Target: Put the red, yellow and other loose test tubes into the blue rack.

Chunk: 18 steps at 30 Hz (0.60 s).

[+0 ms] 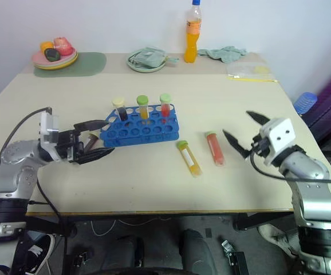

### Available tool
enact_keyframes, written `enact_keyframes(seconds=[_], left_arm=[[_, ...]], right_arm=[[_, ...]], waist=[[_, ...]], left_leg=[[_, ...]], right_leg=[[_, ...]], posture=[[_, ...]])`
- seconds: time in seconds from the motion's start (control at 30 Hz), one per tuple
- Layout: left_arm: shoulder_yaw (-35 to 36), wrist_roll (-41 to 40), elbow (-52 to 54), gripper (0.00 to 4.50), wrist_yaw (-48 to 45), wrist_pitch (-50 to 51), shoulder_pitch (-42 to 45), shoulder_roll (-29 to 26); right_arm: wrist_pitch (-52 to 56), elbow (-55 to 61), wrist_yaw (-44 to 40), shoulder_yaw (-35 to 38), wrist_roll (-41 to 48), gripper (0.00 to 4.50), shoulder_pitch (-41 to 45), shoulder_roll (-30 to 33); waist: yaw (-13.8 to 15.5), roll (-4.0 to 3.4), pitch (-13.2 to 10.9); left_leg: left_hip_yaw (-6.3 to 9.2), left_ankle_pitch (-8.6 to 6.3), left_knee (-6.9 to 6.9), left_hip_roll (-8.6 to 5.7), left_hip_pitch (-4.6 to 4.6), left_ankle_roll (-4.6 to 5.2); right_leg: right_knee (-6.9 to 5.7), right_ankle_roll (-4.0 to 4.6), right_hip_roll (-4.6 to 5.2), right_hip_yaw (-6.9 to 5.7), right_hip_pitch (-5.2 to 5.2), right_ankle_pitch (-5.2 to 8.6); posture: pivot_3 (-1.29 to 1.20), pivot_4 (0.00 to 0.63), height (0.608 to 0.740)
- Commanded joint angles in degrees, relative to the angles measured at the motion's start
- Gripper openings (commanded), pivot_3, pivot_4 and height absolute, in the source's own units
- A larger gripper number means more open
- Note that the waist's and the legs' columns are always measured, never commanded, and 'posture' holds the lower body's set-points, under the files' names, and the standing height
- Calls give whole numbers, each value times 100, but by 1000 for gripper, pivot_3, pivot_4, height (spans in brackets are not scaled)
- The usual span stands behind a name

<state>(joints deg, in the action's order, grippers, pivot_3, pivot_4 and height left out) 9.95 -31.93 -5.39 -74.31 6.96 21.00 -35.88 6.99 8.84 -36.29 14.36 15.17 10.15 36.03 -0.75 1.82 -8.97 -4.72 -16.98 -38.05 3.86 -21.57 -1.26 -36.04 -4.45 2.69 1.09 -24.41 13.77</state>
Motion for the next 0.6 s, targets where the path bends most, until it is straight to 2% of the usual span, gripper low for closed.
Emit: enact_keyframes(seconds=[0.03,0.2,0.3,0.5,0.6], left_arm=[[62,-146,400,4438,270,179,28,30],[-9,-164,599,4438,379,308,-33,93],[-52,-185,776,4438,486,403,-66,126],[-21,-197,892,4438,471,488,-166,49],[-6,-184,831,4438,394,456,-228,40]], right_arm=[[337,249,340,-176,-206,4500,103,-73],[915,419,644,-389,-548,4500,204,37],[1495,464,827,-266,-478,4500,376,34],[4252,1055,1538,-245,196,4500,1541,-432],[5527,1211,1519,-491,487,4500,2145,-414]], waist=[[17,0,0],[4,0,-1],[-2,0,-1],[-42,-2,-2],[-23,-9,-5]], left_leg=[[0,0,0,0,-2,0],[-4,0,-3,-3,-7,0],[-4,0,-3,-3,-5,0],[-1,0,-1,0,-2,0],[-2,0,0,2,-4,0]], right_leg=[[0,-1,0,-1,0,0],[4,-1,7,1,-1,0],[3,0,6,1,-1,0],[0,0,0,4,-3,0],[-1,1,1,5,-8,0]], posture=[[0,150,740],[0,150,740],[0,150,740],[0,150,740],[0,150,740]])
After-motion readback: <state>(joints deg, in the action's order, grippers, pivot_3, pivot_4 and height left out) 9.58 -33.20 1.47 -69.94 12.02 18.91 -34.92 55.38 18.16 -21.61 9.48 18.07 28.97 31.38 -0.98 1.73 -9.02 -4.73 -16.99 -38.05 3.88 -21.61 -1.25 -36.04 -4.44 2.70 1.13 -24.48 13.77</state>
